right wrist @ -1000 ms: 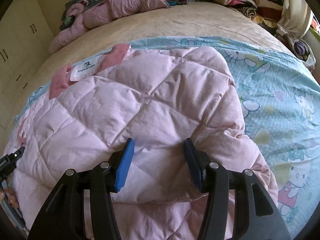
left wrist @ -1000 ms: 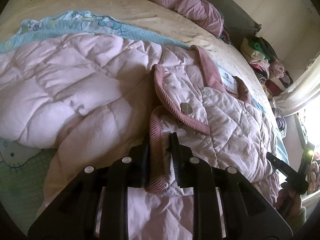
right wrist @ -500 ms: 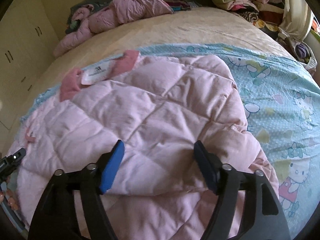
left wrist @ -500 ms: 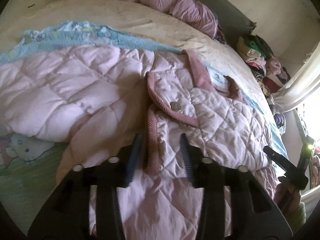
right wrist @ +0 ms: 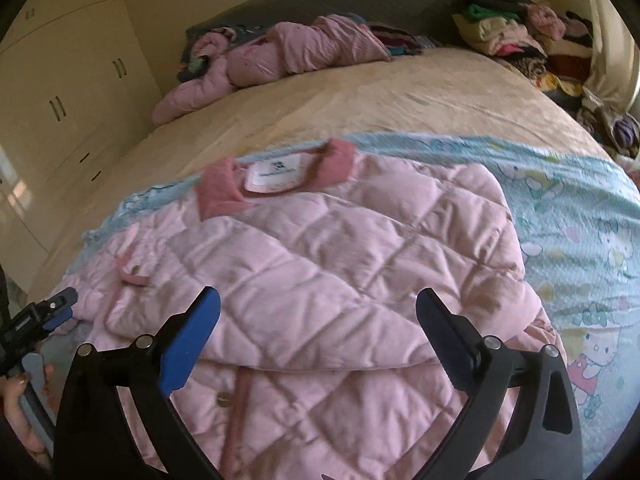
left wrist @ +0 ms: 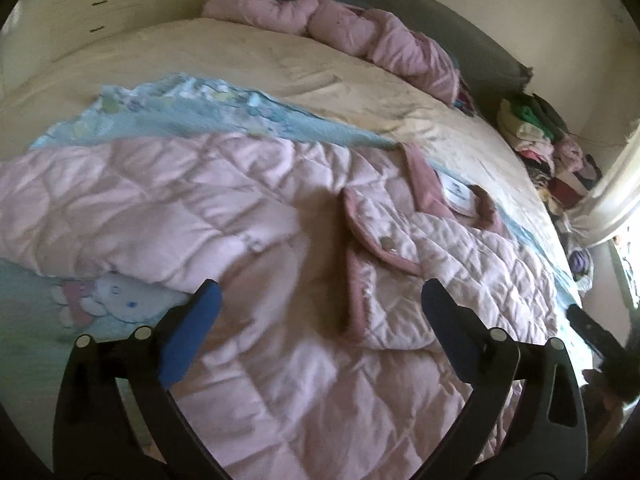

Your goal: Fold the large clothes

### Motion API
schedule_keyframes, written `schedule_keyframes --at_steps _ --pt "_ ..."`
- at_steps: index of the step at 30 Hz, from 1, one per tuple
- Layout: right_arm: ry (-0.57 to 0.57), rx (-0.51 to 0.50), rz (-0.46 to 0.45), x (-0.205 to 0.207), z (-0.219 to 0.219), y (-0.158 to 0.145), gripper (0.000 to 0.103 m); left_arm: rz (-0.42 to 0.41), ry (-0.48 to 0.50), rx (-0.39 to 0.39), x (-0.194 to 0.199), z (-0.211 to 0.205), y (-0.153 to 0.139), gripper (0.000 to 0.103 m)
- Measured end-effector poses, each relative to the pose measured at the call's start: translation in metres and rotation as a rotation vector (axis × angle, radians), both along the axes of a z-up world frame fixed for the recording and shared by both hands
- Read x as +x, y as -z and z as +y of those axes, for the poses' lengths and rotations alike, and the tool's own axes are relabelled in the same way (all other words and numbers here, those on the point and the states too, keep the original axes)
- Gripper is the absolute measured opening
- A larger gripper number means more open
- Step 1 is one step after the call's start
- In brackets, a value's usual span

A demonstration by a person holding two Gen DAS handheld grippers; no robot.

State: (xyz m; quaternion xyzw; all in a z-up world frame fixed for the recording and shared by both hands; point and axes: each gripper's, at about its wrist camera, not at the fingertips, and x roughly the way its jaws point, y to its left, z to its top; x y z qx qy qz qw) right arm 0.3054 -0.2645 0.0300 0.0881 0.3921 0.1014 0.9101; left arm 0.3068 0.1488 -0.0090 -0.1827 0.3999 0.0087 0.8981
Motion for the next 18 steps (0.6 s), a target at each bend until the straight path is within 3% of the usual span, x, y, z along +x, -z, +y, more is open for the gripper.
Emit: schedule_keyframes --at_steps 7,14,18 --pt "-0.017 0.015 -0.032 -0.007 0.022 -0.025 0.098 -0.022 -0.035 0.010 -0.010 0.018 -0.014 0.094" --pt "-0.030 0.052 -0.053 -0.011 0.046 -0.050 0.098 -0.047 -0.147 0.127 -0.020 0.043 -0.029 0.094" --pt "-0.051 0.065 -0.076 -0.016 0.066 -0.066 0.098 -0.051 -0.199 0.092 -0.025 0.065 -0.031 0.094"
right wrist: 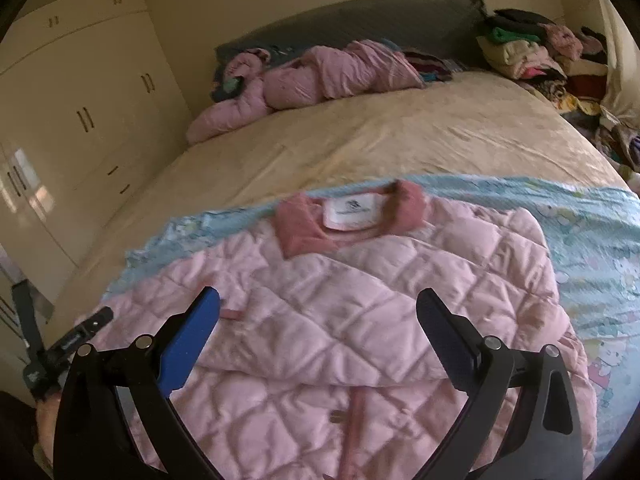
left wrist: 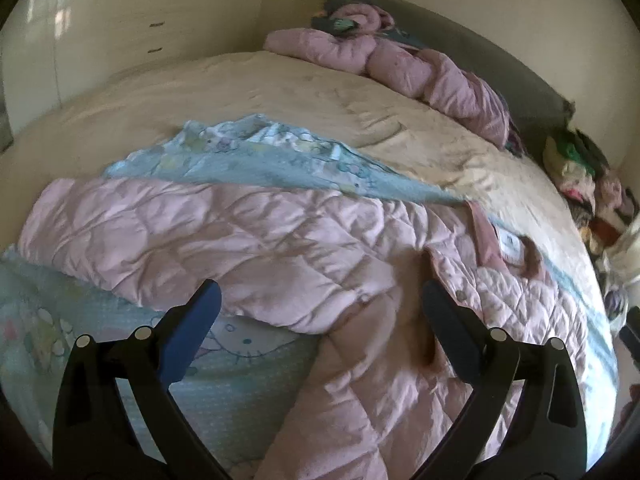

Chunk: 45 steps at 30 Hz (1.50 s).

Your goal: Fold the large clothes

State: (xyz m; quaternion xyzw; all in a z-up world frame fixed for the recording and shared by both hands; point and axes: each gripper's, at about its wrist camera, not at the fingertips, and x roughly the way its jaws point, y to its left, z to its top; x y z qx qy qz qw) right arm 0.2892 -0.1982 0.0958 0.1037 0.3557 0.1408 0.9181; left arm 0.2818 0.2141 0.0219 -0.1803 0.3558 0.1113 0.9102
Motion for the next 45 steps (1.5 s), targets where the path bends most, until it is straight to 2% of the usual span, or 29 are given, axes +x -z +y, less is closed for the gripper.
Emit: schedule_keyframes --at_steps 9,19,24,34,40,45 --pt "-0.089 0.015 -0.032 -0.006 0.056 -0.026 0.098 0.015 -0.081 -0.025 -0.004 0.034 0.003 0.094" --pt "-0.226 0.009 -0.035 -0.007 0.135 -0.032 0.098 0.022 -0.199 -0.059 -0.017 0.080 0.010 0.094" --pt "-0.306 -0.002 -0.021 -0.012 0.176 -0.026 0.098 0.017 -0.258 -0.111 -0.027 0.106 0.015 0.094" --pt "-0.439 -0.033 0.010 -0.023 0.241 -0.002 0.098 0.052 -0.368 -0.146 -0.037 0.147 0.034 0.094" --pt "-0.475 -0.039 0.037 -0.025 0.261 0.016 0.098 0.100 -0.451 -0.193 -0.042 0.174 0.058 0.094" --pt "-0.491 -0.027 0.070 -0.023 0.267 0.031 0.098 0.100 -0.495 -0.249 -0.045 0.197 0.077 0.094"
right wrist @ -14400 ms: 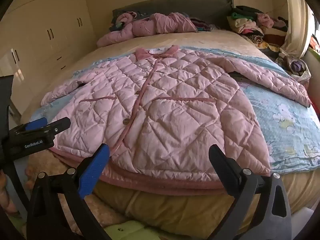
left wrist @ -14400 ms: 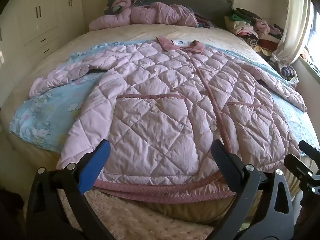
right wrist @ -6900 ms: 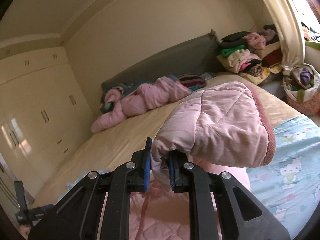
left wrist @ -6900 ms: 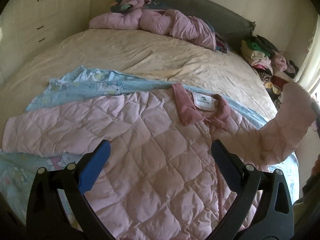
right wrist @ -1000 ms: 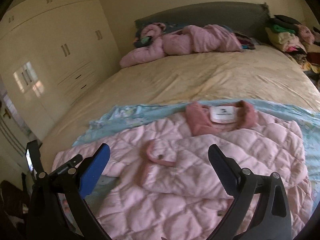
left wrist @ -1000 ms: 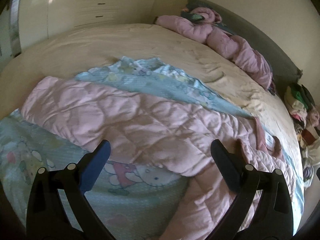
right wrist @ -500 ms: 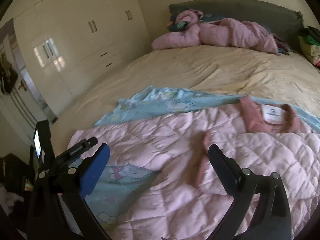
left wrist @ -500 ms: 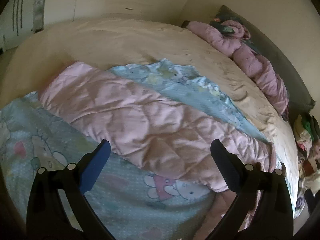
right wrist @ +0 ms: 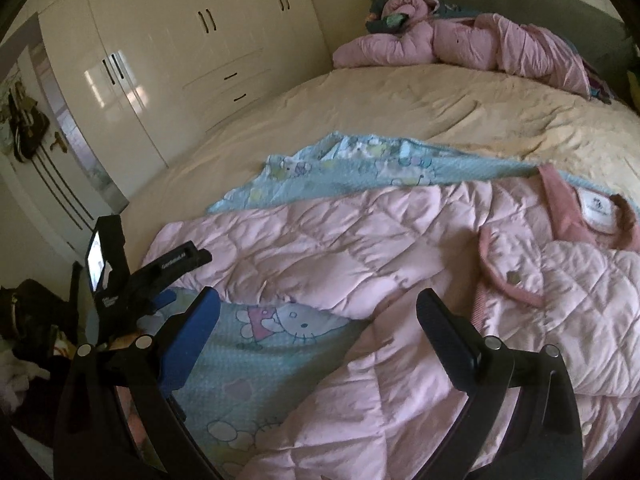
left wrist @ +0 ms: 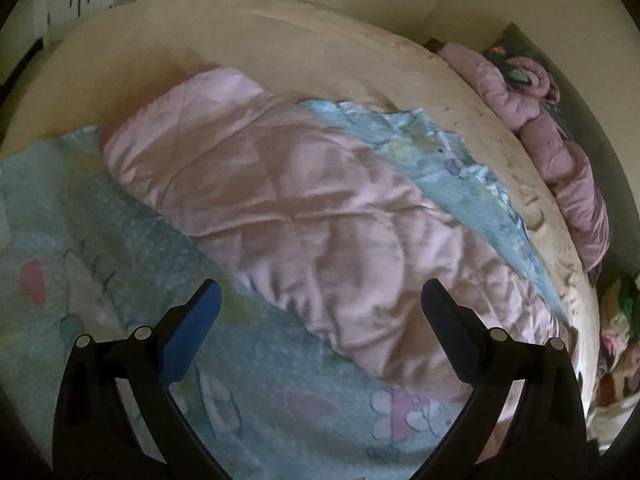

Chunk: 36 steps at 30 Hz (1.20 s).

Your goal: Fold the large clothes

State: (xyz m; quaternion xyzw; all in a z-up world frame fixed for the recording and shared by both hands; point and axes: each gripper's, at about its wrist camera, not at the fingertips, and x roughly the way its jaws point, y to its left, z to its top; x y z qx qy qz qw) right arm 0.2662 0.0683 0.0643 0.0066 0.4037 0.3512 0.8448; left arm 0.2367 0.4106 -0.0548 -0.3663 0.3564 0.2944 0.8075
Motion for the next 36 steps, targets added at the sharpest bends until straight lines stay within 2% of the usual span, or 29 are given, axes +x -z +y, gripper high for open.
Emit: schedule_keyframes --at_steps 3,5,8,9,10,11,12,15,20,27,30,33,36 --pt "0.007 0.002 0.021 0.003 -0.003 0.009 0.098 -0.007 -0.005 -0.042 0.006 0.017 0.016 0.094" --pt "0.021 0.004 0.035 0.005 -0.011 0.014 0.098 -0.017 -0.015 -0.039 0.010 0.029 0.022 0.093" --pt "0.046 0.009 0.046 0.010 -0.027 0.018 0.098 -0.091 -0.047 -0.041 0.004 0.037 0.022 0.091" --pt "0.056 0.010 0.047 0.011 -0.033 0.018 0.098 -0.117 -0.068 -0.039 -0.002 0.039 0.019 0.075" --pt "0.066 0.013 0.049 0.012 -0.039 0.018 0.098 -0.133 -0.076 -0.038 -0.004 0.039 0.017 0.048" --pt "0.081 0.021 0.051 0.014 -0.047 0.018 0.098 -0.161 -0.074 -0.036 -0.007 0.039 0.012 0.033" --pt "0.093 0.029 0.054 0.014 -0.054 0.017 0.098 -0.180 -0.069 -0.031 -0.009 0.039 0.007 0.022" --pt "0.129 0.062 0.063 0.015 -0.077 0.015 0.098 -0.247 -0.041 0.019 -0.015 0.028 -0.024 0.018" --pt "0.183 0.094 0.065 0.008 -0.121 0.008 0.098 -0.366 0.013 0.100 -0.030 0.005 -0.080 0.018" --pt "0.280 0.136 0.045 -0.007 -0.194 -0.009 0.098 -0.498 0.107 0.160 -0.050 -0.047 -0.145 0.016" --pt "0.320 0.144 0.023 -0.016 -0.223 -0.015 0.098 -0.584 0.170 0.131 -0.053 -0.070 -0.163 0.016" --pt "0.353 0.171 0.019 -0.023 -0.251 -0.016 0.098 -0.598 0.235 0.197 -0.051 -0.104 -0.187 0.016" --pt "0.385 0.199 0.030 -0.030 -0.275 -0.014 0.098 -0.628 0.311 0.197 -0.043 -0.135 -0.204 0.016"
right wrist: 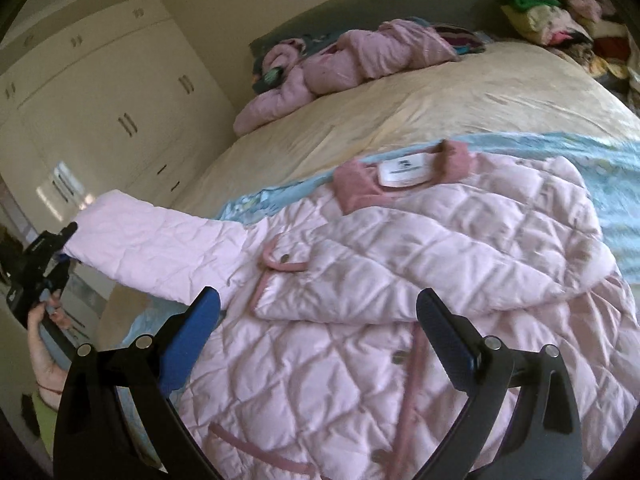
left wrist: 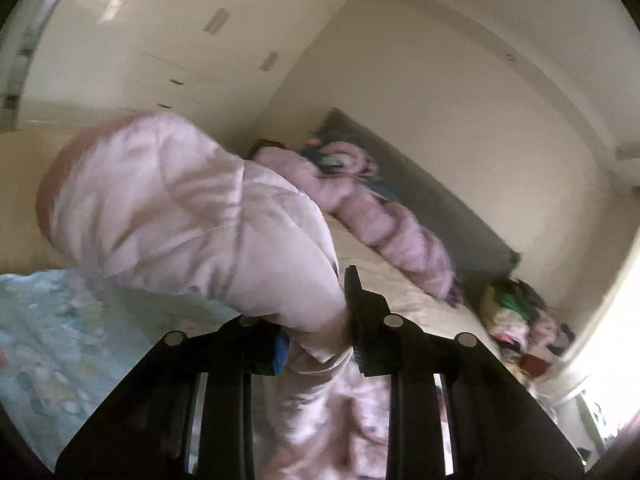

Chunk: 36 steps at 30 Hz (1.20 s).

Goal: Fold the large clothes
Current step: 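Grasp the other sleeve cuff with the left gripper and carry it across the jacket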

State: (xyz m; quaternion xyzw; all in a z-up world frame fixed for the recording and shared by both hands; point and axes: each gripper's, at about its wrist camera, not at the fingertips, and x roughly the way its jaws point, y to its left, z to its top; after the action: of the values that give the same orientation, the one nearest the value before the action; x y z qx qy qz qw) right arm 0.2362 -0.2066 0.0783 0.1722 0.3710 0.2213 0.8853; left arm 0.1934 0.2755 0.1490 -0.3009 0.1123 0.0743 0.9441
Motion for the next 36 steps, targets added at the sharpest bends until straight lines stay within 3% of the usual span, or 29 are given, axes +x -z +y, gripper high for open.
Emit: schedule_keyframes --at_steps 7,14,27,36 --pt "0.068 0.034 0.035 -0.014 -0.051 0.009 0.098 -0.002 0.101 0.057 0.018 -0.058 -0.017 0.015" --pt "0.134 0.065 0.042 -0.025 -0.101 0.013 0.098 0.004 0.212 0.114 0.033 -0.116 -0.012 0.015" --pt "0.239 0.083 0.066 -0.042 -0.170 0.028 0.098 0.098 0.457 0.253 0.058 -0.226 0.043 0.015" --pt "0.309 0.093 0.086 -0.051 -0.206 0.041 0.098 0.203 0.601 0.416 0.074 -0.291 0.089 0.015"
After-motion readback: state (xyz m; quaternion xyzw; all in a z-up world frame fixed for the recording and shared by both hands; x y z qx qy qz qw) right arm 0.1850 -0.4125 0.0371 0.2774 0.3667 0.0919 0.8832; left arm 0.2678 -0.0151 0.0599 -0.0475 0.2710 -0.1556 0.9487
